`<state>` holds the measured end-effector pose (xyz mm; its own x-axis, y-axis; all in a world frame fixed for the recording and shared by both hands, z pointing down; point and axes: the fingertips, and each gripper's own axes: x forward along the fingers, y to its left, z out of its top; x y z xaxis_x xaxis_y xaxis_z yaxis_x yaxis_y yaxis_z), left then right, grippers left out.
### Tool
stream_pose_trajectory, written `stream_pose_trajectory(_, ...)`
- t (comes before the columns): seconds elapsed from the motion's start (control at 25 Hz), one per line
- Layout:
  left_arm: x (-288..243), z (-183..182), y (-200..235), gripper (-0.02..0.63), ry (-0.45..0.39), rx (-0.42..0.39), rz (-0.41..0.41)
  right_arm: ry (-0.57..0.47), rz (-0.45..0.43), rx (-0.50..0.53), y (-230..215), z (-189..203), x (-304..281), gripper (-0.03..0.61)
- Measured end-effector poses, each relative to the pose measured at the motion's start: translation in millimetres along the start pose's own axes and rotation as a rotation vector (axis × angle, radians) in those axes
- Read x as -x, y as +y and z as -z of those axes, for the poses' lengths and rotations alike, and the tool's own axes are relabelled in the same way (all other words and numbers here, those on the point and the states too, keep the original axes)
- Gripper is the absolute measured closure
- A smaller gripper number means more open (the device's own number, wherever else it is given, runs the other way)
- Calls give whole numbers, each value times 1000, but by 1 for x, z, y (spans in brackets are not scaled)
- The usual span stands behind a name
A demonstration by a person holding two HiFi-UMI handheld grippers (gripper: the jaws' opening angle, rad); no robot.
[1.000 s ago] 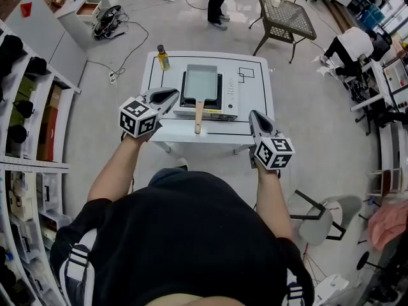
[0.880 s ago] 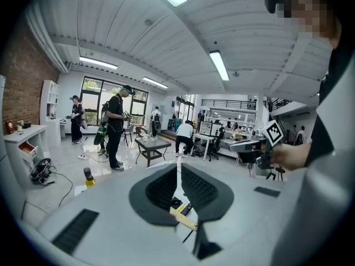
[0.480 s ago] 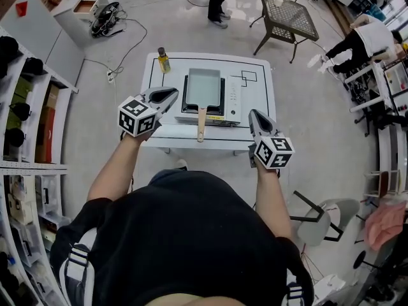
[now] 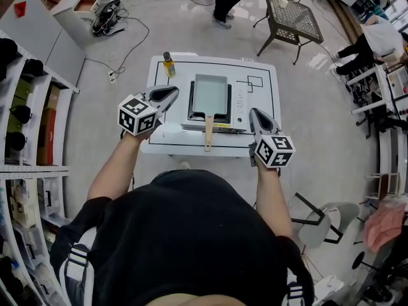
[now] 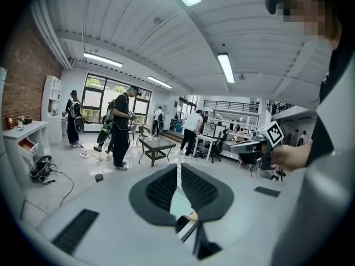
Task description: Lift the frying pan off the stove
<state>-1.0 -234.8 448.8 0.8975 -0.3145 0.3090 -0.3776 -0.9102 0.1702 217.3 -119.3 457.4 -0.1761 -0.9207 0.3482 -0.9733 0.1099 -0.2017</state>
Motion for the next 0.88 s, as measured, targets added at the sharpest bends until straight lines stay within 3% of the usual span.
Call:
stream_pose_trajectory(0.6,4,4,53,584,2,22,33,20,-2,15,28,-17,-53,572)
stream_pose_trajectory(0.88,2,4,54,584,7,14,43,26,-15,17,31,-16,-63,572)
